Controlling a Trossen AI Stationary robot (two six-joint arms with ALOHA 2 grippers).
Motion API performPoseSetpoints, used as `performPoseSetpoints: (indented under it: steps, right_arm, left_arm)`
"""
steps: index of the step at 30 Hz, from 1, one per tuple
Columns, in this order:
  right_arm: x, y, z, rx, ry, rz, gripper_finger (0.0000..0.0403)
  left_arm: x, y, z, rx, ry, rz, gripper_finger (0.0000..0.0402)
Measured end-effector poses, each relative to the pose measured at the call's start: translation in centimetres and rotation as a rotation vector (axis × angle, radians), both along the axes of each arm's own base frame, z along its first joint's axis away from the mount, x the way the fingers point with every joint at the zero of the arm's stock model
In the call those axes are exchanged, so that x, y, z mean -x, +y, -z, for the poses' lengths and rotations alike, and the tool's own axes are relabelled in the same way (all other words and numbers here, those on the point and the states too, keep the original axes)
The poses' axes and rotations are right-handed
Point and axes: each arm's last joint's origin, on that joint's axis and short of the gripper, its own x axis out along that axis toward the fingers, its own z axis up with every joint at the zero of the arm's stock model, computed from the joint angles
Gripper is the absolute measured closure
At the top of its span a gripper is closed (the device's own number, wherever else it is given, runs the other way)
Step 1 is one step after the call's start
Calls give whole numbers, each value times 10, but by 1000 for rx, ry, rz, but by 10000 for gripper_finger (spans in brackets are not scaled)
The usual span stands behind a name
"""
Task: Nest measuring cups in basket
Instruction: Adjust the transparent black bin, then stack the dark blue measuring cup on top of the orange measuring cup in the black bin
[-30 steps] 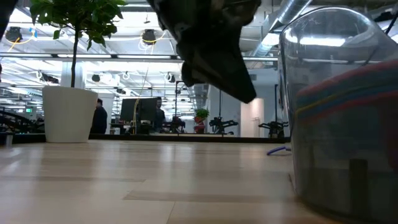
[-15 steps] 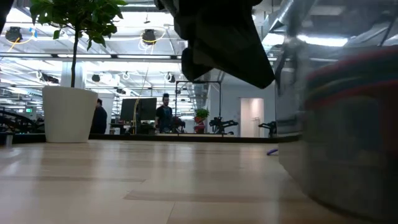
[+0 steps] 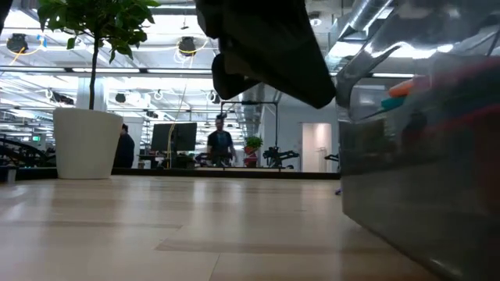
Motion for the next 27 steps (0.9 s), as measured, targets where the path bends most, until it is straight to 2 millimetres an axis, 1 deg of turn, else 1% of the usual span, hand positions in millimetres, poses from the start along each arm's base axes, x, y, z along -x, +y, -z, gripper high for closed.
performPoseSetpoints:
  steps: [6,14,17,19,20,24,25,27]
  right_arm:
    - [4,4,0,-7,-6,9,371]
    - [7,4,0,9,9,3,387]
    - [12,1,-3,23,47,5,386]
    - [17,-4,-13,45,75,12,381]
    - [21,-6,-21,58,85,17,378]
    - [39,-20,-68,159,92,41,370]
    - [43,-25,-76,207,48,58,369]
    - [48,-33,-85,319,-97,93,368]
  left_arm:
    - [5,6,4,-54,65,-23,391]
    - [5,6,4,-64,67,-12,391]
    - [8,9,7,-96,112,-1,391]
    - [11,15,6,-105,159,-4,391]
    - [13,18,4,-101,180,-3,391]
    - [23,32,-23,-99,227,-13,391]
    - [27,35,-29,-115,240,-23,391]
    - [35,40,-35,-178,265,-45,391]
